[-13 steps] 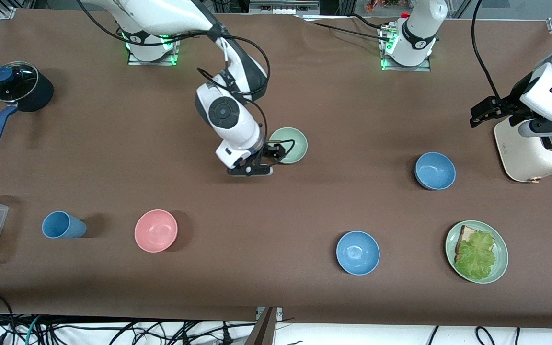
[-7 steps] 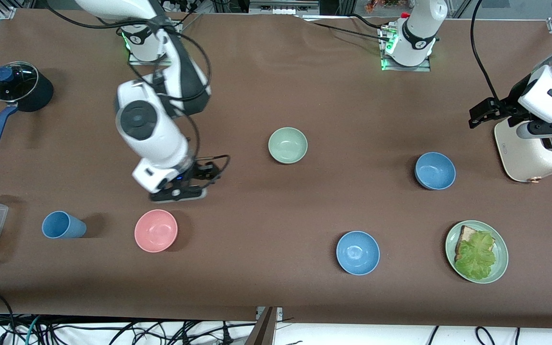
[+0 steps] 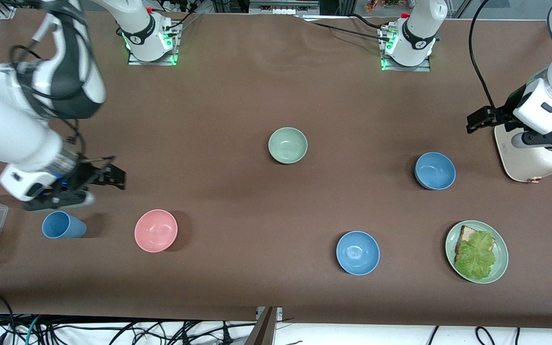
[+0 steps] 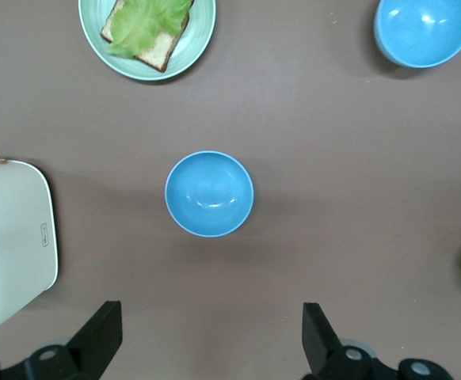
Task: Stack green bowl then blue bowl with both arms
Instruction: 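Retract the right gripper while the left gripper reaches the blue bowl, then lower the left gripper and close it on the blue bowl's rim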
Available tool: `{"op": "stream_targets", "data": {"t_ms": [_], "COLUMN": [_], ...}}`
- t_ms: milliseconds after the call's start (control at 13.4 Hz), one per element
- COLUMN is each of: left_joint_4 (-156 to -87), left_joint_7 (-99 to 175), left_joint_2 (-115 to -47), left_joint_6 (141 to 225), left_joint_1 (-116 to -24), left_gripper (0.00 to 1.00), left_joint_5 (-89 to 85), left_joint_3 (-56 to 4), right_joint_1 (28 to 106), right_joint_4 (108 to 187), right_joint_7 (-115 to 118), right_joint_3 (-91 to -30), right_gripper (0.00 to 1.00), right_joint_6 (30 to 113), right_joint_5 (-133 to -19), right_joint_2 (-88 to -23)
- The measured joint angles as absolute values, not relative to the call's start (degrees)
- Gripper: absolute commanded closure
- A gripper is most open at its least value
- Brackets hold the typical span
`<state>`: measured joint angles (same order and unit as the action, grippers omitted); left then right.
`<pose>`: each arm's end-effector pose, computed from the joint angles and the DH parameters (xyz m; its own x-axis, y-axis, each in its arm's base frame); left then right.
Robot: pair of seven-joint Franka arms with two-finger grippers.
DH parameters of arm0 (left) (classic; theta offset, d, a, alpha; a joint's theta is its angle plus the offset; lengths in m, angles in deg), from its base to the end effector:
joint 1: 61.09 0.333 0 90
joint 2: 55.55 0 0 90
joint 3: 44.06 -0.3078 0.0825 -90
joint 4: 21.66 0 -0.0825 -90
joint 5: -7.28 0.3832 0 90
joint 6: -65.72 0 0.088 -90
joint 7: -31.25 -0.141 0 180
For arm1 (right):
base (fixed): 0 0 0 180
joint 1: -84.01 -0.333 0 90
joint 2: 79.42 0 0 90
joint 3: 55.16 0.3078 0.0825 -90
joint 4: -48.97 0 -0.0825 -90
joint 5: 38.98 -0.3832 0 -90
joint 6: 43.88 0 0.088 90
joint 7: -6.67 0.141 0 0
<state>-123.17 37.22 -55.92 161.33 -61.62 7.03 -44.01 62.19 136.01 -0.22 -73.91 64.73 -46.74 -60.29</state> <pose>0.5485 -0.0061 0.4923 0.9895 0.0944 -0.1091 0.0942 -0.9955 -0.0071 0.6588 0.0724 0.4419 0.9862 0.1530 0.0631 0.1544 -0.9878 -0.0177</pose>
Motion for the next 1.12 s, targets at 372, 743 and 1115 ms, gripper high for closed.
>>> {"op": "stream_targets", "data": {"t_ms": [372,743,1115], "left_joint_4": [-123.4,-131.2,-148.7], "left_joint_7": [26.5,14.6,9.1], "left_joint_2": [-62.0,-68.3,-69.4], "left_joint_6": [162.0,179.3,204.7], "left_joint_1": [-55.7,-51.4,-51.3], "left_gripper": [0.00,0.00,0.00], "left_joint_5": [7.2,7.2,7.2], "left_joint_3": [-44.2,-44.2,-43.7], "right_joint_1": [69.4,73.0,74.5], "right_joint_4": [137.1,138.4,138.6], "right_joint_7": [-1.5,-1.6,-3.2], "right_joint_3": [-71.2,-70.8,-67.9], "right_gripper": [0.00,0.00,0.00], "right_joint_6": [58.8,54.5,50.7], "right_joint_5": [-45.0,-41.9,-38.6], "right_joint_2": [-69.0,-75.5,-76.4]}}
